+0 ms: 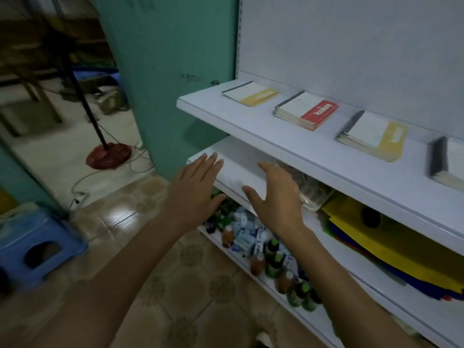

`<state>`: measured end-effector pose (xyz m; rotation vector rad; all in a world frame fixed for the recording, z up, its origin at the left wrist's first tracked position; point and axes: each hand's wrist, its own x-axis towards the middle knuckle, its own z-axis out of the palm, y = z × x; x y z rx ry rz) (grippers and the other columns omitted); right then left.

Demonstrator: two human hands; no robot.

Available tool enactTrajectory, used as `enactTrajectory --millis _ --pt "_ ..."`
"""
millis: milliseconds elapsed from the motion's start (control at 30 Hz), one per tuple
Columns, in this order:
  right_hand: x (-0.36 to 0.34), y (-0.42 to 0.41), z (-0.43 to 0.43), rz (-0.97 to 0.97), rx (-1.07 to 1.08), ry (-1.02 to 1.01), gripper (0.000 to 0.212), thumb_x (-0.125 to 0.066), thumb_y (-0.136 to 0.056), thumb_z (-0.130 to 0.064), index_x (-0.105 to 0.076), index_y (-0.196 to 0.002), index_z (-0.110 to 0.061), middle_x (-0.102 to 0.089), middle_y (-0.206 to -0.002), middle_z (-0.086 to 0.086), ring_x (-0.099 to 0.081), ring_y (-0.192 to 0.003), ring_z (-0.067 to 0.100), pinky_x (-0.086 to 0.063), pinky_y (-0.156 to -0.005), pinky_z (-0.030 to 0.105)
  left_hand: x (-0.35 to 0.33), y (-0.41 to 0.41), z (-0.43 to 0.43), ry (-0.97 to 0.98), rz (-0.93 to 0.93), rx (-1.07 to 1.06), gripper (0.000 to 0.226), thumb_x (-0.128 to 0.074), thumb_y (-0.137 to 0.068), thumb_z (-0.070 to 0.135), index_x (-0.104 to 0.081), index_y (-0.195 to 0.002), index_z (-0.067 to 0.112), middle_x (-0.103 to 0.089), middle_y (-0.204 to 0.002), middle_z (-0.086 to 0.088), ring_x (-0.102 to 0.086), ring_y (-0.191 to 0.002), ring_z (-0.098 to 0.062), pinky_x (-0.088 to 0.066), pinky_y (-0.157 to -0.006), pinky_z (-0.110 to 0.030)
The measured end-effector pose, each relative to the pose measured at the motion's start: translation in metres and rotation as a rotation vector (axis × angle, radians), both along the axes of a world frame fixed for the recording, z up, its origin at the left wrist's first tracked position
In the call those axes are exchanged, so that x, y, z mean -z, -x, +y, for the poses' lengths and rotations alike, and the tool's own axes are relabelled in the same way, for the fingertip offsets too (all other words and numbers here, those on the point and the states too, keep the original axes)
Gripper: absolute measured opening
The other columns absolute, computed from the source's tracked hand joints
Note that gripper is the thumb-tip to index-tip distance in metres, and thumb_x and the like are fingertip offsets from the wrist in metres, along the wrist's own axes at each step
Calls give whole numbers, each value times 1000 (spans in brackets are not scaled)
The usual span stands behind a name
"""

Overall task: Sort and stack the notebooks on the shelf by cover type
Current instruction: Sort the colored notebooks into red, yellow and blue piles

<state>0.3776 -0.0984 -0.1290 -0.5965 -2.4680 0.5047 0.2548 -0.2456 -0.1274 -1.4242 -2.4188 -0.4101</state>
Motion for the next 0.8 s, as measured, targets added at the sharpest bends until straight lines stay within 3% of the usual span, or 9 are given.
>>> enactTrajectory --millis 133,233,400,533,667,800 --pt "-1 42 -11 96 -48 55 50 -63 -90 -33 -50 -133 -13 -55 -133 4 -47 -124 21 -28 -106 34 10 36 -9 6 -31 -31 75 -61 -87 42 -28 -147 12 -27 -154 -8 -24 -143 -24 -23 -112 -43" --pt "-3 79 -6 275 -50 60 34 -65 -90 -23 -61 -121 -13 -64 -120 3 -56 -113 22 -39 -101 37 13 72 2 -16 -83 -39 75 -57 -89 45 -23 -149 16 -21 -156 -6 -19 -144 -23 -21 -114 -44" --pt "-5 156 27 422 17 152 27 -64 -90 -21 -63 -117 -14 -65 -116 0 -56 -111 20 -40 -98 34 5 141 46 -49 -113 48 69 -58 -88 39 -31 -145 12 -30 -152 -10 -28 -141 -28 -26 -112 -46" --pt "-6 218 61 317 71 297 28 -60 -92 -26 -60 -120 -20 -60 -121 -3 -50 -116 17 -36 -100 32 -6 208 83 3 -84 106 68 -59 -90 37 -29 -146 12 -28 -154 -8 -24 -142 -25 -24 -114 -44" --pt "-7 258 95 232 94 290 28 -60 -92 -31 -62 -118 -20 -60 -124 -3 -50 -117 17 -38 -100 32 -12 255 115 -31 -130 155 60 -54 -94 28 -27 -147 14 -25 -155 -6 -19 -144 -23 -15 -115 -37" --pt "-7 274 130 79 141 249 38 -57 -92 -37 -56 -126 -20 -55 -133 -1 -44 -124 19 -33 -102 31 -7 278 148 -62 -178 219 52 -49 -97 21 -32 -145 14 -28 -153 -6 -22 -143 -23 -16 -116 -38"
